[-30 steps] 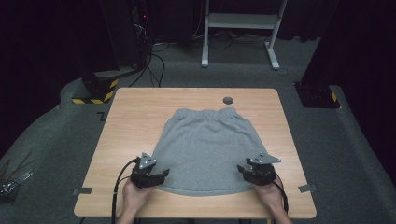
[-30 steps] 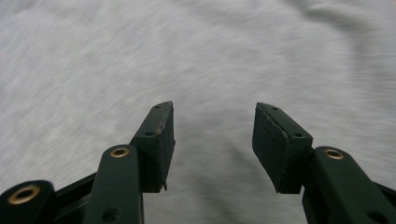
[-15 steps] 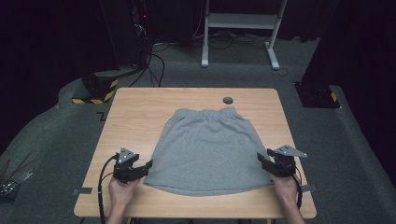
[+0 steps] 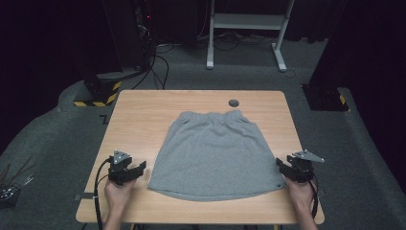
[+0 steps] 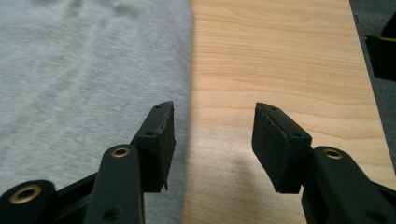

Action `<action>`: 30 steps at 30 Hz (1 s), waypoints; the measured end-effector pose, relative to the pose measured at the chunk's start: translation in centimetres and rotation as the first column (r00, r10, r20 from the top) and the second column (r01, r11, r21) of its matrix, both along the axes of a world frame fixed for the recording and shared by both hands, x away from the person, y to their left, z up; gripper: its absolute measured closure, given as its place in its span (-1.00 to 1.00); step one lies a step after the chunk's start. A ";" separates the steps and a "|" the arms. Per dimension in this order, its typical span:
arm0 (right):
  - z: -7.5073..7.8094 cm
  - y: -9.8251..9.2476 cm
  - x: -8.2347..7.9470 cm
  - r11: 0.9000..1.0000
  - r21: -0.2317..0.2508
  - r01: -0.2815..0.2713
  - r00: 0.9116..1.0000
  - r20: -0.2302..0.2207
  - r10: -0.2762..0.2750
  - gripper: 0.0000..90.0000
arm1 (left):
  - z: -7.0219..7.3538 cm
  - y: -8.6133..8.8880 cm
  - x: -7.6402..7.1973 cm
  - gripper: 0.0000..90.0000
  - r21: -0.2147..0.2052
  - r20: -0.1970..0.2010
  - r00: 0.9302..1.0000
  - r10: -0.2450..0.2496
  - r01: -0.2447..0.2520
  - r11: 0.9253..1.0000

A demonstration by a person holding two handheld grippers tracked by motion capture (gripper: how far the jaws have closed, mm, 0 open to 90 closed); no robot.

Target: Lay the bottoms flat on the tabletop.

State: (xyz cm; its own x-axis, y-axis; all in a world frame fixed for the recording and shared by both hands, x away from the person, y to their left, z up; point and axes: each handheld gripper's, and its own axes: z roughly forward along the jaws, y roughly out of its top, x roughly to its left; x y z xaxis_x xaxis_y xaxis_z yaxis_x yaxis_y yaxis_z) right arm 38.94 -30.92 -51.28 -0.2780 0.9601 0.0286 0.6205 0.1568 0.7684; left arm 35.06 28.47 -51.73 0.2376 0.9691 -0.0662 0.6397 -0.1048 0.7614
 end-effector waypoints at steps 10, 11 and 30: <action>-0.9 -0.4 0.5 0.999 -0.023 0.033 0.999 -0.038 -0.034 0.06 | -1.0 0.2 0.4 -0.25 0.052 -0.006 0.999 0.033 -0.033 0.998; -0.9 -0.4 0.5 0.999 -0.031 0.030 0.999 -0.041 -0.031 0.00 | -1.1 0.2 0.4 -0.25 0.062 -0.002 0.999 0.047 -0.047 0.997; -0.9 -0.3 0.7 0.997 -0.058 0.048 0.998 -0.039 -0.051 -0.14 | -1.1 0.1 0.3 -0.36 0.072 -0.009 0.999 0.043 -0.043 0.997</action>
State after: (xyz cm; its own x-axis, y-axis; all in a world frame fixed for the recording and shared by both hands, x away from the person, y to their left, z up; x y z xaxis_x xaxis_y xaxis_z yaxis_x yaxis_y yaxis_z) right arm 39.62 -31.21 -52.21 -0.2300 0.9731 -0.0159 0.6592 0.1678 0.7330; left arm 35.39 28.60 -52.83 0.1953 0.9807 0.0015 0.6529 -0.1311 0.7460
